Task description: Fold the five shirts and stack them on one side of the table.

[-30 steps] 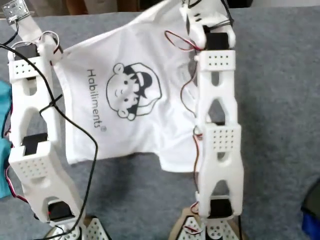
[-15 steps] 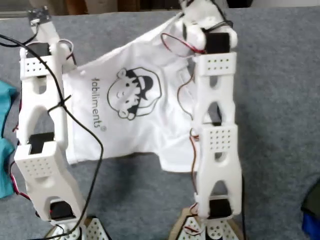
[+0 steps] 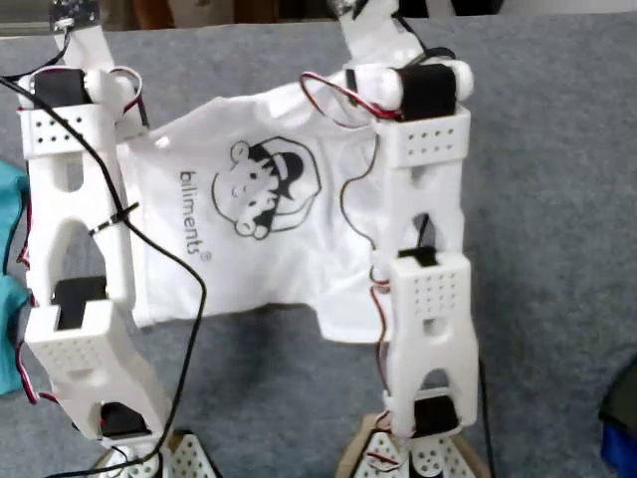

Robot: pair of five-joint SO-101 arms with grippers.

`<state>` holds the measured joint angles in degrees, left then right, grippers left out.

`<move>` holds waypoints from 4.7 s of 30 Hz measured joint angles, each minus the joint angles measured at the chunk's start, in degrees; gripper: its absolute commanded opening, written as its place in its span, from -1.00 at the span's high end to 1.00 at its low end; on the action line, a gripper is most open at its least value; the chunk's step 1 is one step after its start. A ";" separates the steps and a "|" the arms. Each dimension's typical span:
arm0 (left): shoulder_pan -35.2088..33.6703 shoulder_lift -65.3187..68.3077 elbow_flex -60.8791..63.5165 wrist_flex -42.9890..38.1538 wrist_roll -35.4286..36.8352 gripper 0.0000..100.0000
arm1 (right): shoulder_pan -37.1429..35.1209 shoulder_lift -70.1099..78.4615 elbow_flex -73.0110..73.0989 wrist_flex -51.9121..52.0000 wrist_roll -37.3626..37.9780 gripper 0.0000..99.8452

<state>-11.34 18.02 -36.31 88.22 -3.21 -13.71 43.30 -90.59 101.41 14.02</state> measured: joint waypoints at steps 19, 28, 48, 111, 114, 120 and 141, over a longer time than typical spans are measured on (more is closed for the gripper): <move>-0.44 -1.32 8.09 7.30 -3.78 0.96 | 5.89 -41.32 69.98 -0.53 -2.11 0.99; -0.44 -1.41 16.79 6.59 -7.12 0.96 | 7.12 -45.45 83.16 -0.79 -2.20 0.99; -1.58 -1.41 33.23 0.88 -10.20 0.96 | 7.21 -59.60 107.78 -3.96 -0.35 0.99; -4.48 -1.41 28.22 11.60 -12.22 0.49 | 17.14 -61.19 109.80 -4.92 14.51 0.36; -5.01 -1.41 21.54 11.60 -9.23 0.64 | 15.03 -61.19 108.66 -8.97 11.34 0.48; -1.05 1.58 14.07 6.77 0.62 0.95 | 6.77 -57.93 107.52 -21.45 0.97 0.99; 4.66 29.63 1.85 -5.89 5.80 0.96 | 7.03 3.60 52.31 -25.85 -9.23 0.97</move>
<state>-6.68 47.65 -34.46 82.33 2.59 -6.68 46.90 -38.29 75.56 4.79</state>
